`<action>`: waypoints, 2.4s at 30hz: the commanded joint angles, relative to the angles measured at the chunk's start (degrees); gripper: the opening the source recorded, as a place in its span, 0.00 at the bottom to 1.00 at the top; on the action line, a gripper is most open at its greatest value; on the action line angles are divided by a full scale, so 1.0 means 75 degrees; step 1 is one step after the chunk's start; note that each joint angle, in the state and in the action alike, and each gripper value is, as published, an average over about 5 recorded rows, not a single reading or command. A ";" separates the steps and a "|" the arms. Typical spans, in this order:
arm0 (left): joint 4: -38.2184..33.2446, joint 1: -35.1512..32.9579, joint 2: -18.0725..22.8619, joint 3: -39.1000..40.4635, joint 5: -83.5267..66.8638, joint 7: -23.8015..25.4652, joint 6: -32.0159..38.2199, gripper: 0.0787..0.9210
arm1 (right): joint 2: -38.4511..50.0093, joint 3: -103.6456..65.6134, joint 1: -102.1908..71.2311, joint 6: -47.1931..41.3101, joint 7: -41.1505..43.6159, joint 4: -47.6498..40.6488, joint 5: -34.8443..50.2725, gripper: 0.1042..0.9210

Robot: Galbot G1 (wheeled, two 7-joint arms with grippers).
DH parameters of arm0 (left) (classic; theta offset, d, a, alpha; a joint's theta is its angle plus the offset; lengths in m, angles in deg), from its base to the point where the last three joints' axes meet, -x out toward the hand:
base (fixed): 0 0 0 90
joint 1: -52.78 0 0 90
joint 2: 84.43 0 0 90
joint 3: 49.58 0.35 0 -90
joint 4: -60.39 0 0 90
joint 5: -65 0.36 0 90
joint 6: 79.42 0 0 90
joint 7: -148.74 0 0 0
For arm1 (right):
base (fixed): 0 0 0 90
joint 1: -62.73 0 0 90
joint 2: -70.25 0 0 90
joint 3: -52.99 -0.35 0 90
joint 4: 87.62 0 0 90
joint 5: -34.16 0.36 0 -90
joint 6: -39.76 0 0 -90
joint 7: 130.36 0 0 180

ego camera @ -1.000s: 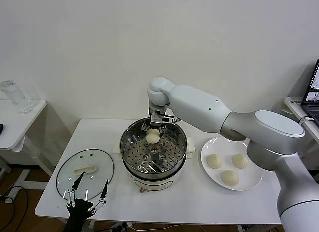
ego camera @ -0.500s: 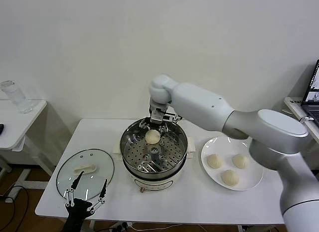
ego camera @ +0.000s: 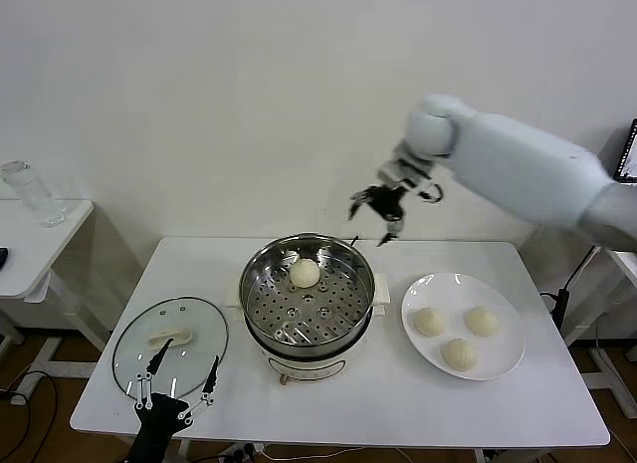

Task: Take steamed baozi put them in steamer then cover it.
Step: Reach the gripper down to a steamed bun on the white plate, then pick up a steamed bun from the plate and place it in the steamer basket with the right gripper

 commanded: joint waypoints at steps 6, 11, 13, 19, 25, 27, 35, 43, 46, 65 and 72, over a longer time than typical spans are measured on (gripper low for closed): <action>-0.0068 -0.0037 -0.0056 0.0080 0.0030 -0.0072 -0.0095 0.88 | 0.1081 0.1329 -0.1071 -0.1848 -0.0910 -0.0015 0.1276 0.88; -0.0127 -0.0069 -0.0010 0.0113 0.0037 -0.0094 -0.0139 0.88 | 0.0824 0.1182 -0.1681 -0.1925 -0.1058 -0.0223 0.0934 0.88; -0.0137 -0.0093 -0.0010 0.0104 0.0050 -0.0100 -0.0163 0.88 | 0.0744 0.1058 -0.1868 -0.1934 -0.1064 -0.0341 0.0761 0.88; -0.0133 -0.0107 -0.0015 0.0057 0.0059 -0.0103 -0.0141 0.88 | 0.0591 0.0757 -0.2218 -0.1915 -0.1086 -0.0570 0.0508 0.88; -0.0135 -0.0134 0.0009 0.0053 0.0024 -0.0106 -0.0116 0.88 | 0.0540 0.0656 -0.2357 -0.1895 -0.1044 -0.0652 0.0351 0.88; -0.0119 -0.0139 0.0022 0.0056 0.0030 -0.0106 -0.0098 0.88 | 0.0542 0.0650 -0.2389 -0.1889 -0.1038 -0.0651 0.0332 0.88; -0.0073 -0.0139 0.0038 0.0033 0.0038 -0.0109 -0.0039 0.88 | 0.0442 0.0546 -0.2527 -0.1854 -0.1146 -0.0763 0.0206 0.88; -0.0085 -0.0130 0.0029 -0.0029 -0.0031 -0.0113 -0.0028 0.88 | 0.0344 0.0513 -0.2573 -0.1809 -0.1252 -0.0808 0.0150 0.88; -0.0109 -0.0129 0.0025 -0.0043 -0.0082 -0.0114 -0.0050 0.88 | 0.0315 0.0509 -0.2572 -0.1796 -0.1285 -0.0815 0.0117 0.85; -0.0166 -0.0099 -0.0056 -0.0118 -0.0100 -0.0079 0.0001 0.88 | 0.0367 0.0928 -0.0357 -0.1584 -0.0161 -0.0199 0.0142 0.70; -0.0178 -0.0040 -0.0108 -0.0062 -0.0092 -0.0079 0.0052 0.88 | -0.0356 0.1632 0.1843 -0.1800 0.0546 0.0529 0.1180 0.69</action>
